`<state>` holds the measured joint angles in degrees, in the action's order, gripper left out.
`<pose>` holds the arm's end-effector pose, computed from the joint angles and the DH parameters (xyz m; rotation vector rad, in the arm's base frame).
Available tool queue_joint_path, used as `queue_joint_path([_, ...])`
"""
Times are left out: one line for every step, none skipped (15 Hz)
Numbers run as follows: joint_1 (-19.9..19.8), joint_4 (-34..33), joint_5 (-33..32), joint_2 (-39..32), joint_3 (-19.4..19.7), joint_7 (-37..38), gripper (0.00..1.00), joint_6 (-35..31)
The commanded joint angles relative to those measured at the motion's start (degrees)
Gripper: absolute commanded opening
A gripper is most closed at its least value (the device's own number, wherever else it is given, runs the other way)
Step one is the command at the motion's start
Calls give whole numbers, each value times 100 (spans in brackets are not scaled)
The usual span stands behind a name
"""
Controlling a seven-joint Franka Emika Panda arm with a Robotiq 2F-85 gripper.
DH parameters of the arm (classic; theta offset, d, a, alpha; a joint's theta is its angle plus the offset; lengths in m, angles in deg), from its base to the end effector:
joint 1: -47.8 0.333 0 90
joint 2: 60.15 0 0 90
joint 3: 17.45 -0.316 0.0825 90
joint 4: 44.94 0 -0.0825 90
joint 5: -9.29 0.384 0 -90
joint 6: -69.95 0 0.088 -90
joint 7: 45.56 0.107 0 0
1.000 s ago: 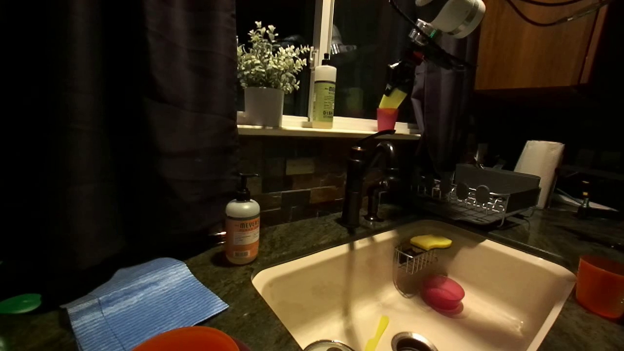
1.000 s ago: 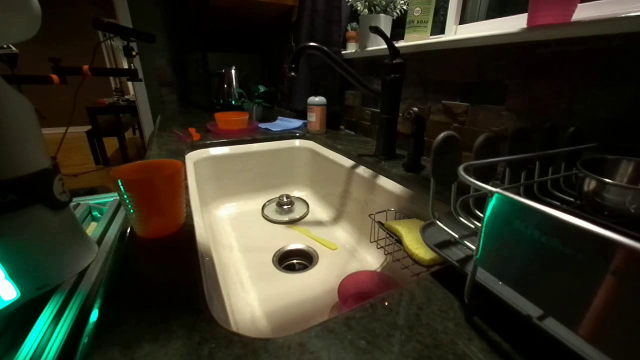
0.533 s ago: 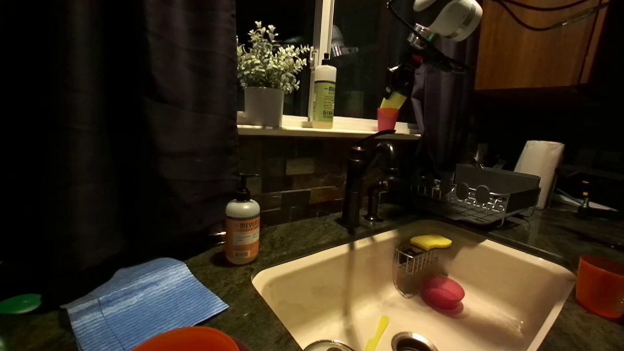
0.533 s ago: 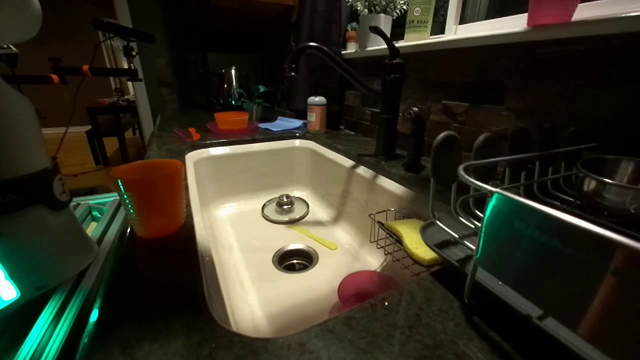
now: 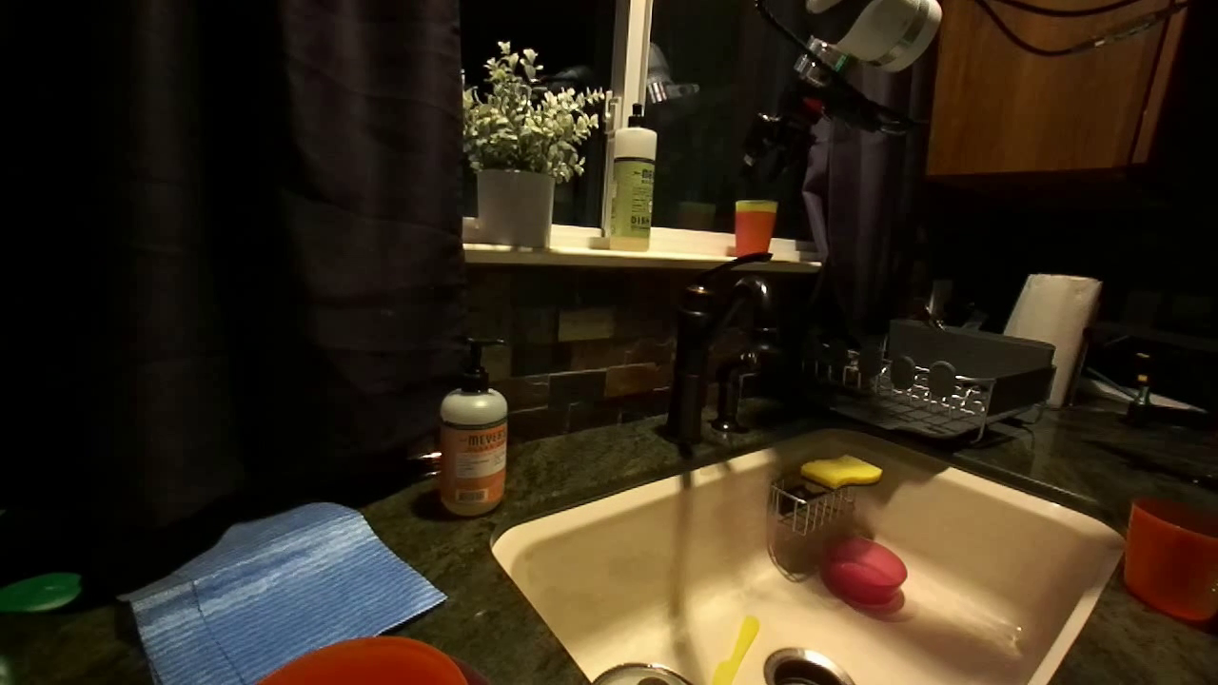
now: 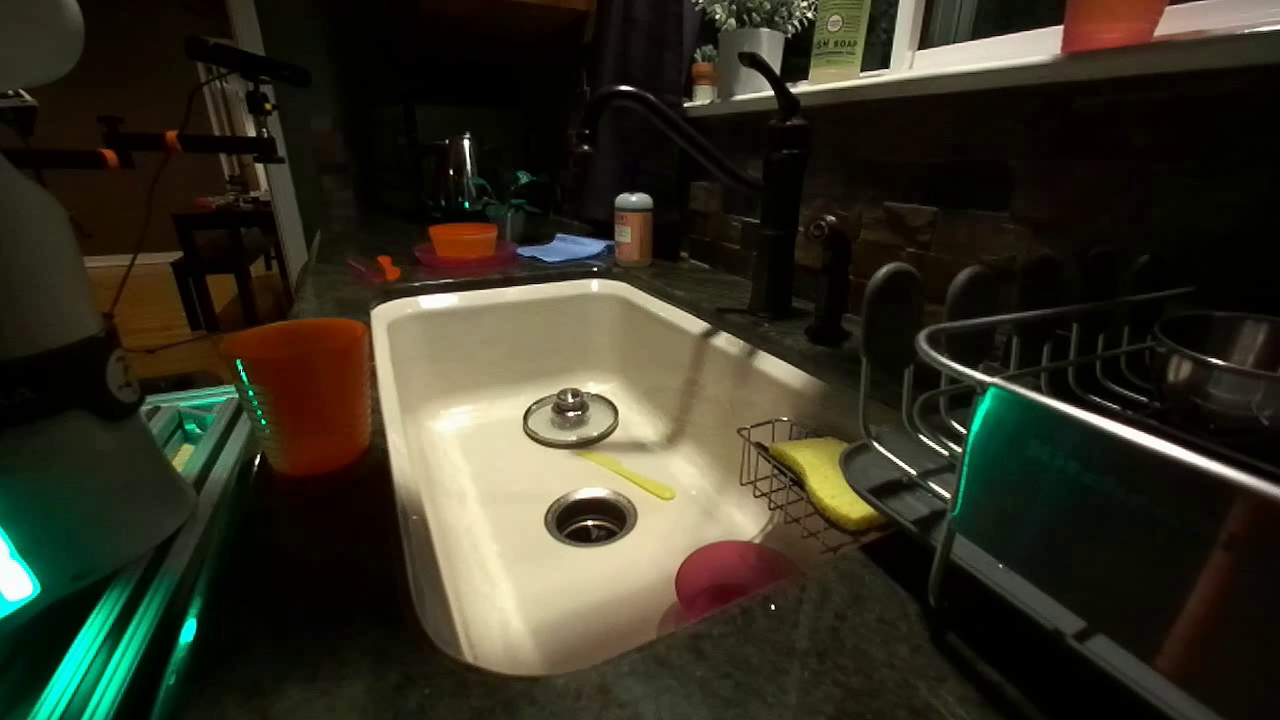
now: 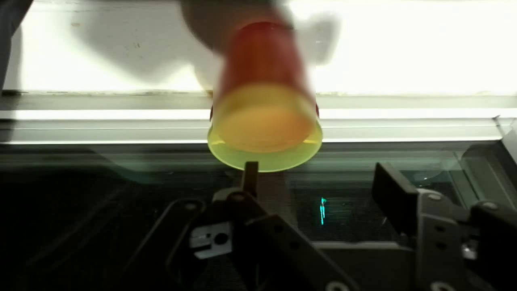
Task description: Pick up the orange and yellow cup and stack them in the red cup on the shelf
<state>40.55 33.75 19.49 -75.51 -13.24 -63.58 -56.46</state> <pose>0.6726 -0.1225 0.6286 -3.0049 -0.0881 -0.9036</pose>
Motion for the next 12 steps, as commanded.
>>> queue_joint_path([73,51,-195,218,84,413,100,101])
queue_joint_path([112,144,-344,320,130,610,100,-5])
queue_joint_path([136,237,-480,454,161,777,100,-22])
queue_joint_path([138,278,-558,560,171,926,100,28])
queue_joint_path([139,384,-622,715,174,1117,100,78])
queue_joint_path([145,491,-730,867,183,1324,100,123])
queue_joint_path([168,654,-924,1059,203,1596,100,119])
queue_joint_path([205,828,-1325,1230,251,1934,99,-40])
queue_joint_path([193,932,-1615,1410,265,2205,100,84])
queue_joint_path([188,1055,-1966,1615,274,2512,100,246])
queue_joint_path([156,1188,-2285,1790,266,2702,100,408])
queue_joint_path([132,1303,-2566,1971,243,2902,100,728])
